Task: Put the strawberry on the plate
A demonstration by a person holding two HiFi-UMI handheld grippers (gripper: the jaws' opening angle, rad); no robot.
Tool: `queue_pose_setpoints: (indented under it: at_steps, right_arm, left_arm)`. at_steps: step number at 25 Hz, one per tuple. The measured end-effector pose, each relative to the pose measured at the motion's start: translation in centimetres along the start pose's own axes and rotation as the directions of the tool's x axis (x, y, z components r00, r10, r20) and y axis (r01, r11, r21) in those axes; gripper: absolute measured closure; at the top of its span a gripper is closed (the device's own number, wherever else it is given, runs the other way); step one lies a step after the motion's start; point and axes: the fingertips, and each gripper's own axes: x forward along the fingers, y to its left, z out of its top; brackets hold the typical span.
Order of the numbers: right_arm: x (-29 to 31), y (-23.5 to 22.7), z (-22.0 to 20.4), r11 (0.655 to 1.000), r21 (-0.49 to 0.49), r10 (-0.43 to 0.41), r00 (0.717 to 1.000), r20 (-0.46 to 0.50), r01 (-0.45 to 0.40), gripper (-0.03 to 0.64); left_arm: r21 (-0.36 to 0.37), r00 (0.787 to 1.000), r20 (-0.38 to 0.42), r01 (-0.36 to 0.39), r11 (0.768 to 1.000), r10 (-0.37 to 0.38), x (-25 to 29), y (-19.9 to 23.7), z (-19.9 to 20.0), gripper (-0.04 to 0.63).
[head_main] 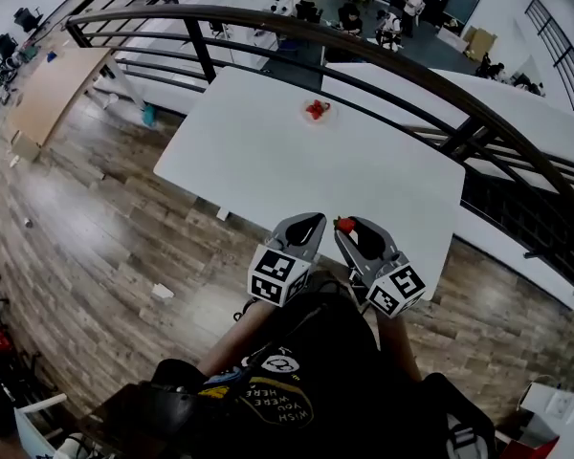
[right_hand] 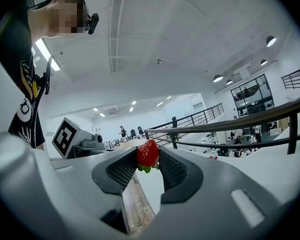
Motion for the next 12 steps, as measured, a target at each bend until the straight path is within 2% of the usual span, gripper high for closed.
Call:
queue_pose_setpoints:
  at_steps: [6,12]
  right_arm:
    - [2.0,-0.8,0.0,1.000,0.006,0.007,0.999,-0.033,-0.007,0.479]
    - [2.4,-3.7,1.8,1.000,-0.001,0.007,1.000,-0.015,-0.007,0.479]
  left_arm:
    - [-0.013,1.000,0.016,-0.001,1.000,0.001,1.1,1.8,1.1,0.595]
    - [-0.008,1.000,0.015,-0.008,1.000,0.008,3.4,2.2,2.6,0.595]
